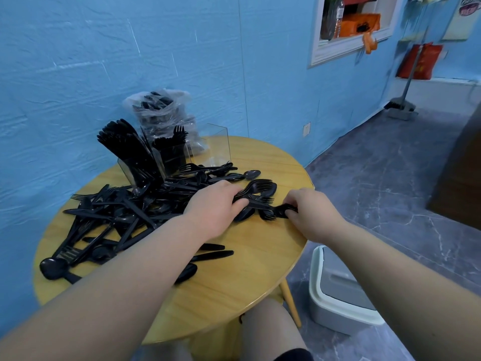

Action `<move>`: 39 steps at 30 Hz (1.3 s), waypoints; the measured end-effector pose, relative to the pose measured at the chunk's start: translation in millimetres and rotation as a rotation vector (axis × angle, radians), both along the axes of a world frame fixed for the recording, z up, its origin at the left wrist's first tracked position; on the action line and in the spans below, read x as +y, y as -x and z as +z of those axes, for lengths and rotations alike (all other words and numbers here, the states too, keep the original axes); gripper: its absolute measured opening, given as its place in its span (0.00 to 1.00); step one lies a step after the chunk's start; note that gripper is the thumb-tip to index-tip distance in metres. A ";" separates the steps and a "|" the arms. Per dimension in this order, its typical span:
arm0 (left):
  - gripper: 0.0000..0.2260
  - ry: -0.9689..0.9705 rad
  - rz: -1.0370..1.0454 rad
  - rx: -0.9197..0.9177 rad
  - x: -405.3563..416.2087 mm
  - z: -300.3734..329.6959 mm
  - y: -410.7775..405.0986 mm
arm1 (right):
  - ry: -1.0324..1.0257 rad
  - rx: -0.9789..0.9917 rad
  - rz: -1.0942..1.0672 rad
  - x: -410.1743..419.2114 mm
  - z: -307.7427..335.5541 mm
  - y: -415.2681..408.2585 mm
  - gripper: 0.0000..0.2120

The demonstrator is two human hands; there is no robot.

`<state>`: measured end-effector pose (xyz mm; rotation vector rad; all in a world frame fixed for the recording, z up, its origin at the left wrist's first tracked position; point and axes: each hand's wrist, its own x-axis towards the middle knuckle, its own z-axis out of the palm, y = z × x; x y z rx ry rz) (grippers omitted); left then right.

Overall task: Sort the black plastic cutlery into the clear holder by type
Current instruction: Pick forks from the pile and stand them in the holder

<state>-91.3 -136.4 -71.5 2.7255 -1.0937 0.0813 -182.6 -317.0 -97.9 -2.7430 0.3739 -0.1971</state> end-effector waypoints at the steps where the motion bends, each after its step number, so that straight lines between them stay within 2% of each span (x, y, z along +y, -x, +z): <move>1: 0.17 -0.015 0.009 0.005 0.2 -0.7 -0.1 | -0.009 -0.019 0.003 -0.8 -1.0 1.0 0.07; 6: 0.20 -0.040 0.026 0.003 -0.1 1.7 1.2 | -0.054 -0.060 -0.002 -2.6 -2.4 3.6 0.09; 12: 0.11 -0.009 0.023 0.022 -2.0 8.4 4.4 | -0.080 -0.072 -0.023 -2.2 -0.7 5.4 0.11; 17: 0.06 0.130 0.045 0.123 3.0 21.5 7.7 | -0.334 -0.225 -0.073 -7.1 18.3 0.9 0.04; 20: 0.11 0.209 0.088 0.133 13.5 36.1 6.7 | -0.478 -0.316 -0.050 -6.8 37.1 -2.7 0.08; 23: 0.18 0.249 0.177 0.129 29.1 51.0 -1.4 | -0.447 -0.375 0.013 1.2 55.0 -4.8 0.08; 27: 0.16 0.238 0.201 0.226 46.3 54.5 -4.6 | -0.373 -0.366 0.192 38.6 68.0 -15.1 0.09; 30: 0.17 0.282 0.184 0.314 55.6 48.5 0.9 | -0.484 -0.477 0.169 67.2 70.2 -28.7 0.06; 32: 0.18 0.313 0.180 0.347 60.9 45.8 5.3 | -0.519 -0.552 0.136 79.4 68.3 -36.2 0.08; 35: 0.17 0.267 0.154 0.268 70.8 45.0 9.0 | -0.520 -0.623 0.097 95.5 65.6 -42.6 0.12; 39: 0.16 0.254 0.123 0.226 82.5 48.5 6.7 | -0.505 -0.590 0.110 105.2 70.0 -45.5 0.20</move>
